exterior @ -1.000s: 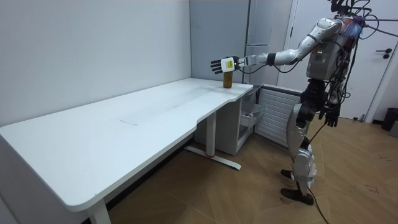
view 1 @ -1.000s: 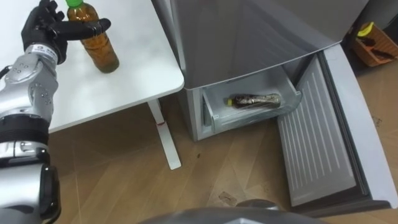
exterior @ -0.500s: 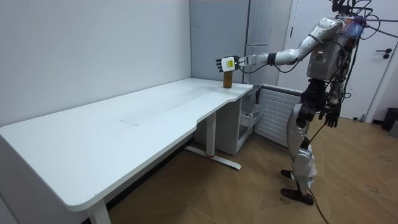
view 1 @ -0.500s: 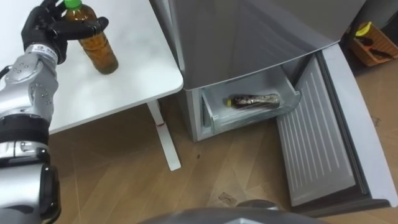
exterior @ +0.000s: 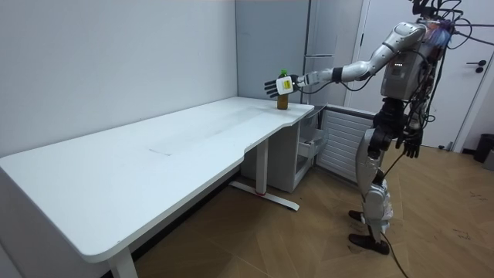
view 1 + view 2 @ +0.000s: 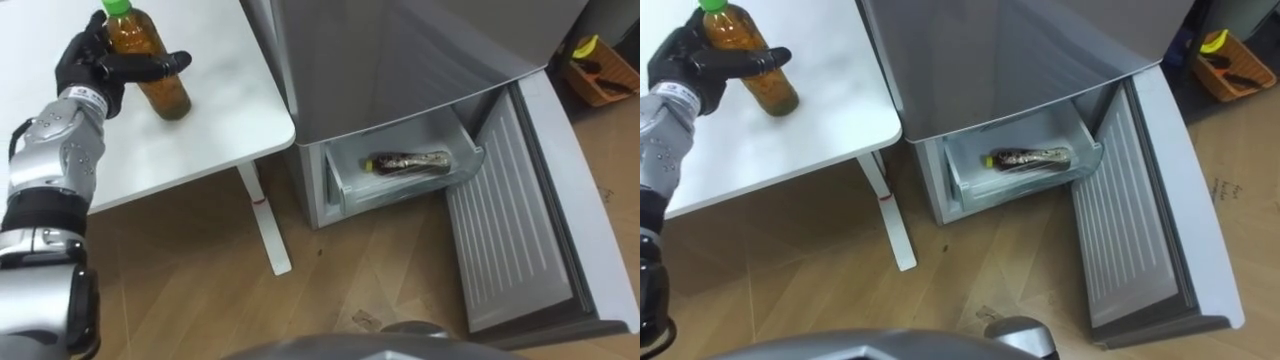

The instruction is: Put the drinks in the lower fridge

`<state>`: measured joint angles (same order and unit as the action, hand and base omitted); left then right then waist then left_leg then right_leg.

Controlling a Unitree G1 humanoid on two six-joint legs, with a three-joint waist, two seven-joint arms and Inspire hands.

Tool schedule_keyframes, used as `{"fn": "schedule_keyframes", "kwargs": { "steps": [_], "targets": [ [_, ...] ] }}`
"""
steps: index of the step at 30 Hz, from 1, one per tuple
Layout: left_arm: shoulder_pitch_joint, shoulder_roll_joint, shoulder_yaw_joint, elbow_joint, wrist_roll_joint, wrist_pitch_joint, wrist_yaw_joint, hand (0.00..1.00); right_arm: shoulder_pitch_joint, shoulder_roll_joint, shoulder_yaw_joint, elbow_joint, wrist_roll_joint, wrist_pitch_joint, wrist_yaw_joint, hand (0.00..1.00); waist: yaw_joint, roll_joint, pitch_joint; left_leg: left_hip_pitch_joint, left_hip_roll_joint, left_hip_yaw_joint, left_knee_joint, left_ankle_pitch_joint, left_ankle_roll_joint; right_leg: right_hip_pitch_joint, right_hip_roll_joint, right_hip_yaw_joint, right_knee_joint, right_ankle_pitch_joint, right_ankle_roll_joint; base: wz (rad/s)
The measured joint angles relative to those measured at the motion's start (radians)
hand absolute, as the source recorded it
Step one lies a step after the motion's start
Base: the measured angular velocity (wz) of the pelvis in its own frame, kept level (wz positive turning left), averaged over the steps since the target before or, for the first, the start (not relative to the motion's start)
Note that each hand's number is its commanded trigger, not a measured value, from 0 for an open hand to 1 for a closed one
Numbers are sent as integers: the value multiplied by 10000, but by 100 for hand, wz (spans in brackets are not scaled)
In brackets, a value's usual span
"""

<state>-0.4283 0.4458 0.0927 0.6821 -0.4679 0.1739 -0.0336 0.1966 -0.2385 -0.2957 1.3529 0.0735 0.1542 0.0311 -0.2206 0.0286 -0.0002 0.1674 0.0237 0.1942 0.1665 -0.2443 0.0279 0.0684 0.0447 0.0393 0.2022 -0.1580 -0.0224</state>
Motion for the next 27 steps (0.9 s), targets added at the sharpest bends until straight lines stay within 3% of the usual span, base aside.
{"fn": "schedule_keyframes", "kwargs": {
  "steps": [4,5,6,20,27],
  "targets": [
    [0,-48,-1,0,17,0,6,0,6,-1,-1,-59,15,5,-4,0,6,-30,-1,16,1,101,0,0,0,-2,4,8,5,0,0,-1],
    [0,-50,-1,-1,19,0,8,69,5,-1,-1,-88,15,4,-4,0,3,-37,4,17,1,111,0,0,0,-3,4,8,5,0,0,0],
    [0,-50,-1,-1,20,0,8,100,10,-1,-1,-144,15,3,-5,0,2,-44,8,17,1,123,0,0,0,-4,3,9,5,0,0,0],
    [1,-61,-113,15,297,24,70,100,6,-1,6,-383,14,-2,-54,0,19,-55,10,-2,4,190,-26,0,0,-32,6,7,-2,-1,1,0],
    [0,-286,-400,52,487,108,11,100,-8,-1,25,-374,7,-12,44,0,32,-70,5,-24,0,190,-22,0,0,-101,10,13,30,0,0,0]
  ]
}}
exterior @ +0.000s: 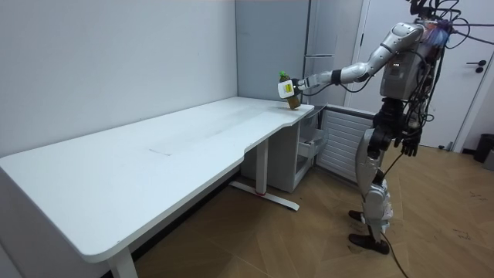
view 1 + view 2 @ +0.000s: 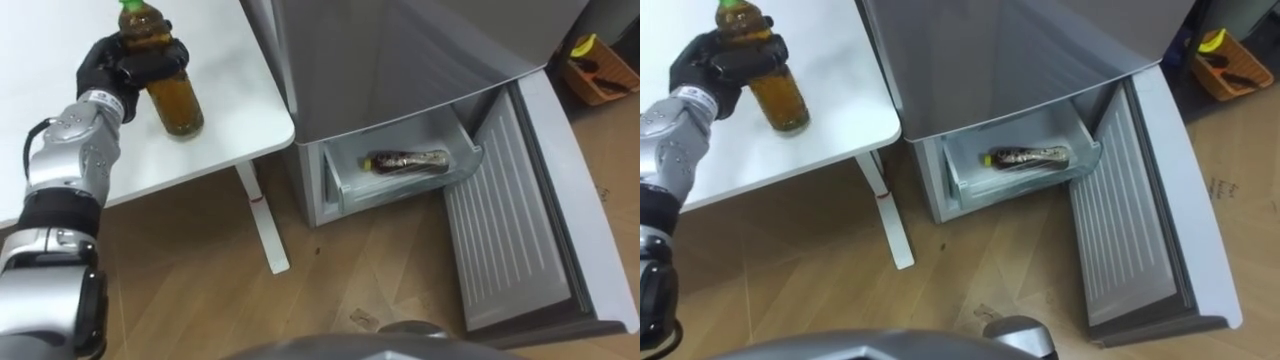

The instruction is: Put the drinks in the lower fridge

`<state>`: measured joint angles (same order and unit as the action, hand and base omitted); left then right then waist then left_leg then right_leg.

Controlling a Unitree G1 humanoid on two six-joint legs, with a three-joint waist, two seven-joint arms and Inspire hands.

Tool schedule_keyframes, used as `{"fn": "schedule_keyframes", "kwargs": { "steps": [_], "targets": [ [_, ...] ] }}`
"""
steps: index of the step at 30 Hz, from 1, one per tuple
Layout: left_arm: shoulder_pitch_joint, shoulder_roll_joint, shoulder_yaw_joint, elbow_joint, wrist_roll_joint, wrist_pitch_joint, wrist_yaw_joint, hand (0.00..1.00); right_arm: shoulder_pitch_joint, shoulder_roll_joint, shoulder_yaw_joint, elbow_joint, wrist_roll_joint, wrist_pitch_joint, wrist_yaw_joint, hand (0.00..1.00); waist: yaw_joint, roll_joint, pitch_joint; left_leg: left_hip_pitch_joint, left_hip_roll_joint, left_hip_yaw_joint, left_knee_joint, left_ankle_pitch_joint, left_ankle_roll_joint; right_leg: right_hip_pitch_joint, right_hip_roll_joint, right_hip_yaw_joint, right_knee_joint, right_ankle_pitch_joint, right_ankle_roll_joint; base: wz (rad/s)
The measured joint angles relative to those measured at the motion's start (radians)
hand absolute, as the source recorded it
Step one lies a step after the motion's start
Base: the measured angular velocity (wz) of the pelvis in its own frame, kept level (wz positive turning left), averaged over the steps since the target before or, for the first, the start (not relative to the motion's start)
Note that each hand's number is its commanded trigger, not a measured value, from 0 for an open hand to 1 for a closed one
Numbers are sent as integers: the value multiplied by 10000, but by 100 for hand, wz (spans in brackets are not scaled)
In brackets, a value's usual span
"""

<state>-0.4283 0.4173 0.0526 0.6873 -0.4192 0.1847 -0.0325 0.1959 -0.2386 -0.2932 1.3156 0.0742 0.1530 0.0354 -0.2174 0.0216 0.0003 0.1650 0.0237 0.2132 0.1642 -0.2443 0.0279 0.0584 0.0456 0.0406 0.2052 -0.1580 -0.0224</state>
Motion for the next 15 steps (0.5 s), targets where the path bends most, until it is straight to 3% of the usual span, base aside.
{"fn": "schedule_keyframes", "kwargs": {
  "steps": [7,11,15],
  "targets": [
    [-58,-9,7,-111,4,0,22,100,-124,1,115,20,-13,-86,5,0,20,-110,-27,-51,-1,-60,34,0,0,-37,-12,19,-13,1,0,0],
    [-58,-9,7,-802,17,3,37,100,-201,0,159,20,-48,-116,58,0,54,-180,-20,-161,5,-145,53,0,1,-84,-52,-13,-36,2,5,4],
    [-56,-6,7,-1745,225,2,4,100,-405,5,157,25,-37,-158,112,0,65,-90,29,-251,-1,-290,54,0,1,-93,-86,-182,-78,-4,17,9]
  ]
}}
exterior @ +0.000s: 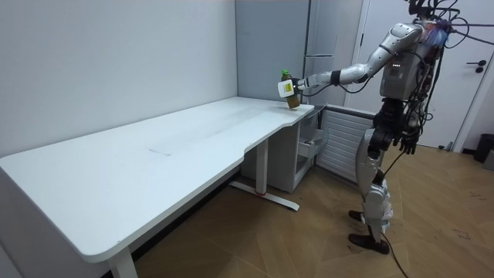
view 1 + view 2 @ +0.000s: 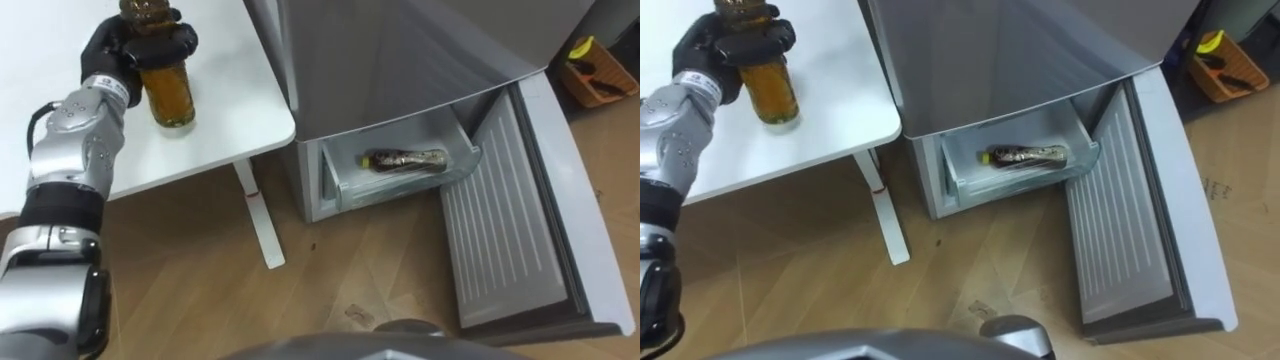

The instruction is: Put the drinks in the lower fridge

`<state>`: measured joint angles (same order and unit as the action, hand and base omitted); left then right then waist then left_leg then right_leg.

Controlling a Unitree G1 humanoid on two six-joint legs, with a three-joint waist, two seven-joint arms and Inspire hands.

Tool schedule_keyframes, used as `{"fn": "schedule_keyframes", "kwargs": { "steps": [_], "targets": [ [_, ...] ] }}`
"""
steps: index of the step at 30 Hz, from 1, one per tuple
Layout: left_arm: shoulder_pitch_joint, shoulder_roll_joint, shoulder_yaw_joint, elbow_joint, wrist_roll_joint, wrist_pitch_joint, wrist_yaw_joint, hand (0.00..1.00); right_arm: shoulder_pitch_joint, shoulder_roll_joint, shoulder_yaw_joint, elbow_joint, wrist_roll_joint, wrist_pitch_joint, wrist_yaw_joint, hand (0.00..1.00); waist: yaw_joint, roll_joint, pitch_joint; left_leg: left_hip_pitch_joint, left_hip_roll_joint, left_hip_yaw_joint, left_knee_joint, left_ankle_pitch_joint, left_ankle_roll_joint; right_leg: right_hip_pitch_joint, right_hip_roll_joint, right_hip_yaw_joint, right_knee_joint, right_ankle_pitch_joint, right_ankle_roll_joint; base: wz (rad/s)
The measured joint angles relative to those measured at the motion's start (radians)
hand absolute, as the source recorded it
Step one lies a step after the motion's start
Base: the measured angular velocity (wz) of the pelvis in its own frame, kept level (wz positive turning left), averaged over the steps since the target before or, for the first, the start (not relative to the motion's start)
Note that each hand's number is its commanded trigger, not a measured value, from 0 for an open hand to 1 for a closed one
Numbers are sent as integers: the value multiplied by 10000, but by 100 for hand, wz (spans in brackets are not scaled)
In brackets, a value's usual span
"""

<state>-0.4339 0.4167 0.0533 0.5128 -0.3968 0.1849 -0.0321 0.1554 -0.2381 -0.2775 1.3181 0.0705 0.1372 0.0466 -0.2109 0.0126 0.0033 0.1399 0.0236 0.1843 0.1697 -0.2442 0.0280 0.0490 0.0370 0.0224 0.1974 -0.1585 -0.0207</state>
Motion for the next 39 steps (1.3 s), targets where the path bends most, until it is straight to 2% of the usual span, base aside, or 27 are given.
{"fn": "schedule_keyframes", "kwargs": {
  "steps": [3,6,9,13,16,18,20,22,24,28,33,35,36,39],
  "targets": [
    [16,-2,-1,-537,-2,0,0,100,-142,1,9,73,27,-145,-2,0,-12,78,-4,-78,-5,-91,26,0,0,6,-5,-91,-77,3,-2,10],
    [256,-2,1,-1562,-35,0,-25,100,-182,13,28,86,124,-179,-4,0,154,198,-10,-82,-4,-261,-5,1,-1,33,-17,-245,-102,5,-7,9],
    [486,-2,31,-2304,-16,-1,-10,100,-229,41,108,6,101,-168,-18,0,364,222,-18,-60,6,-363,-11,3,-3,56,-7,-297,-111,5,-7,6],
    [1144,-40,34,-3614,476,1,-36,100,-378,86,308,4,32,-166,-30,0,587,220,-18,-111,3,-590,8,4,-3,107,-27,-533,-127,5,-7,16],
    [1621,-115,35,-4480,578,111,-183,100,-482,91,510,-106,267,-146,-21,0,784,220,-18,-241,-44,-850,166,4,-1,147,-171,-809,-165,4,-5,22],
    [2195,-119,37,-5336,573,126,-260,100,-614,116,609,-133,480,-152,4,0,916,220,-18,-236,-51,-929,219,5,1,203,-181,-882,-200,4,-6,19],
    [2421,-154,39,-5608,572,126,-336,100,-714,185,684,-195,507,-192,4,0,1097,238,-17,-231,-52,-1037,272,6,1,299,-182,-989,-274,18,-28,14],
    [2626,-213,157,-5704,595,126,-426,100,-856,289,693,-223,439,-283,28,0,1104,262,-16,-246,-46,-1153,294,7,-2,380,-186,-1135,-287,20,-34,22],
    [2739,-459,305,-5736,932,125,-470,100,-1002,309,1012,-298,421,-412,247,0,1264,350,-20,-329,-61,-1264,314,15,-15,371,-197,-1307,-295,11,-47,17],
    [3068,-590,308,-6210,952,125,-640,100,-1249,467,1706,-349,449,-435,358,0,1370,289,-27,-496,-185,-1520,364,94,-41,361,-271,-1613,-292,-38,-84,26],
    [4026,-1370,279,-7318,945,124,-1001,100,-1574,615,2180,-363,474,-632,413,0,1662,216,-27,-562,-208,-1885,362,176,-36,372,-353,-1878,-325,-82,-60,18],
    [4341,-1566,223,-7424,960,123,-1028,100,-1622,645,2461,-376,487,-721,358,0,1803,209,-25,-574,-206,-1915,363,176,-36,368,-357,-1928,-329,-83,-58,5],
    [4543,-1760,213,-7438,961,123,-1027,100,-1671,675,2666,-392,491,-736,335,0,1893,197,-18,-582,-204,-1925,365,176,-36,366,-355,-1942,-335,-84,-58,0],
    [4883,-2071,222,-7423,952,123,-1087,100,-1761,813,3075,-542,442,-828,414,0,2015,112,39,-607,-203,-2008,375,177,-38,389,-361,-2033,-327,-84,-59,7]
  ]
}}
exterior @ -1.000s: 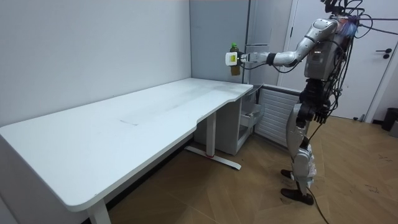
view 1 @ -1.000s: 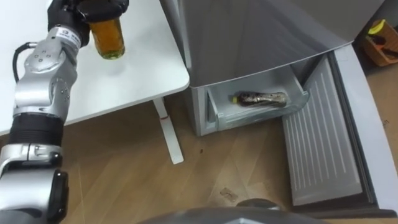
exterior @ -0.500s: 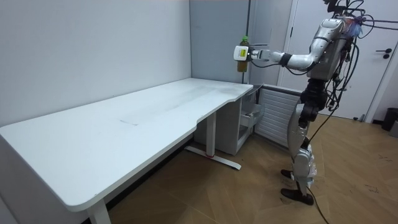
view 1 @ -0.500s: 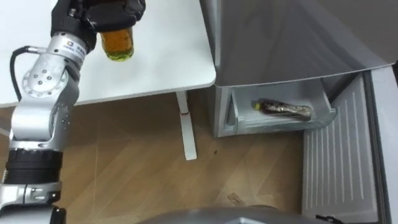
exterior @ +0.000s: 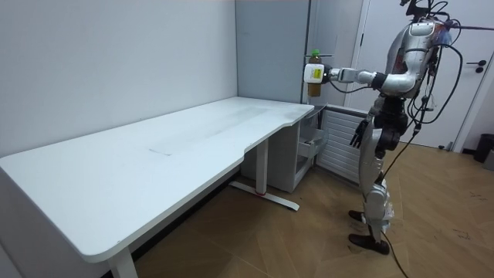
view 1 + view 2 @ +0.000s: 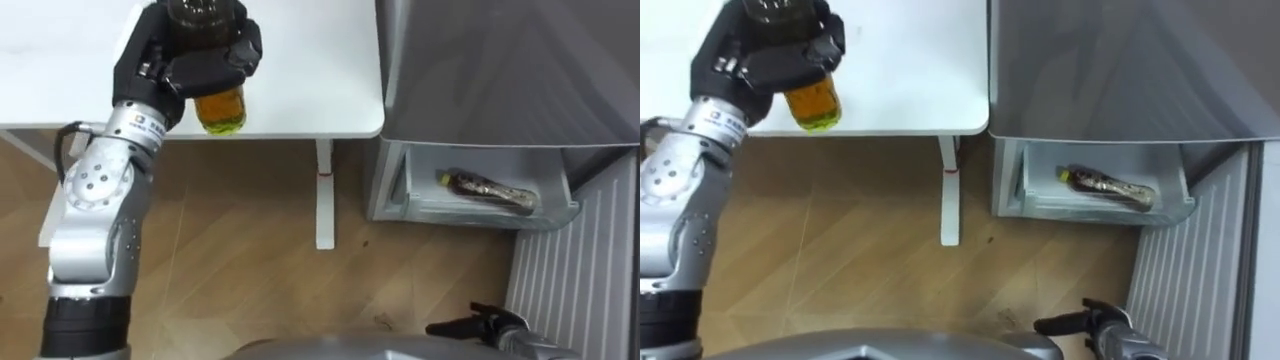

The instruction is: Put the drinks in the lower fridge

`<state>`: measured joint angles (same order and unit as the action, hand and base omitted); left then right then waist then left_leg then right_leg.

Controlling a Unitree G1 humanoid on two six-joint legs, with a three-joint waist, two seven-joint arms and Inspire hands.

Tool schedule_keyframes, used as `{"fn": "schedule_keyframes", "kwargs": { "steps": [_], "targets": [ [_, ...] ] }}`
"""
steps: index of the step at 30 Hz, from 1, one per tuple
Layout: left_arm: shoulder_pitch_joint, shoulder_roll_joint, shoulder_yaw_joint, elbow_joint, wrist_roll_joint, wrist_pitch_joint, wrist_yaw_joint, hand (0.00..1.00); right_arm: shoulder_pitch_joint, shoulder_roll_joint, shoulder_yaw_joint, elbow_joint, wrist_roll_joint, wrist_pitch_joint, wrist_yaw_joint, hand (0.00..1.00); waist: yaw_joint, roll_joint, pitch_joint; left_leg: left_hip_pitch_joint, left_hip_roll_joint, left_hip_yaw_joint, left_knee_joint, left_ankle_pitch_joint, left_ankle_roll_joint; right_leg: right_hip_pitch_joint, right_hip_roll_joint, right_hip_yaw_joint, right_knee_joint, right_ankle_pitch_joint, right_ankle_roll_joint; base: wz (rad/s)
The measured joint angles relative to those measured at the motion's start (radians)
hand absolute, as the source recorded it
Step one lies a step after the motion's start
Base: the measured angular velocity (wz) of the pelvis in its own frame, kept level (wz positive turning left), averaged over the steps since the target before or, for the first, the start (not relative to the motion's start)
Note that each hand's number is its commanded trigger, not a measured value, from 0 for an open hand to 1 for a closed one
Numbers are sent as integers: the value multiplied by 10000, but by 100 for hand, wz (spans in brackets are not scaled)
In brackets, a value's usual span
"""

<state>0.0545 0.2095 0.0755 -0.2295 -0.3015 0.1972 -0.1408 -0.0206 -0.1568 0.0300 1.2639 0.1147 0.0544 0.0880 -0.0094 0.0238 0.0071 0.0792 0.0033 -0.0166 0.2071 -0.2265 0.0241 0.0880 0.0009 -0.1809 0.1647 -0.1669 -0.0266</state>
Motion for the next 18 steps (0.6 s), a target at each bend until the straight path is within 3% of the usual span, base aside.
{"fn": "schedule_keyframes", "kwargs": {
  "steps": [3,7,10,15,18],
  "targets": [
    [103,-53,-24,0,-8,0,-85,100,14,135,377,-604,-28,-6,169,0,116,-66,43,-197,-25,-86,182,-2,-4,-52,-29,-46,3,-9,-7,11],
    [215,-64,-40,0,-18,-20,-57,100,2,133,782,-1590,28,-40,388,0,209,-68,42,-355,-63,-181,299,-1,-3,-124,-85,-161,54,-29,-7,13],
    [420,-65,-202,2,-23,-21,-24,100,1,137,1072,-1920,36,-303,548,0,205,-133,15,-318,-146,-220,309,-1,-2,-53,-103,-228,45,-60,13,12],
    [969,-233,-291,130,-6,-86,19,100,68,133,1122,-2211,6,-323,929,0,318,-275,-58,-293,-141,-119,309,1,1,-40,-150,-265,56,-85,26,-1],
    [1063,-231,-552,552,-3,-85,19,100,244,96,1379,-2710,-41,-301,1252,0,416,-315,-55,-206,-122,-109,288,0,1,34,-162,-269,67,-86,29,0]
  ]
}}
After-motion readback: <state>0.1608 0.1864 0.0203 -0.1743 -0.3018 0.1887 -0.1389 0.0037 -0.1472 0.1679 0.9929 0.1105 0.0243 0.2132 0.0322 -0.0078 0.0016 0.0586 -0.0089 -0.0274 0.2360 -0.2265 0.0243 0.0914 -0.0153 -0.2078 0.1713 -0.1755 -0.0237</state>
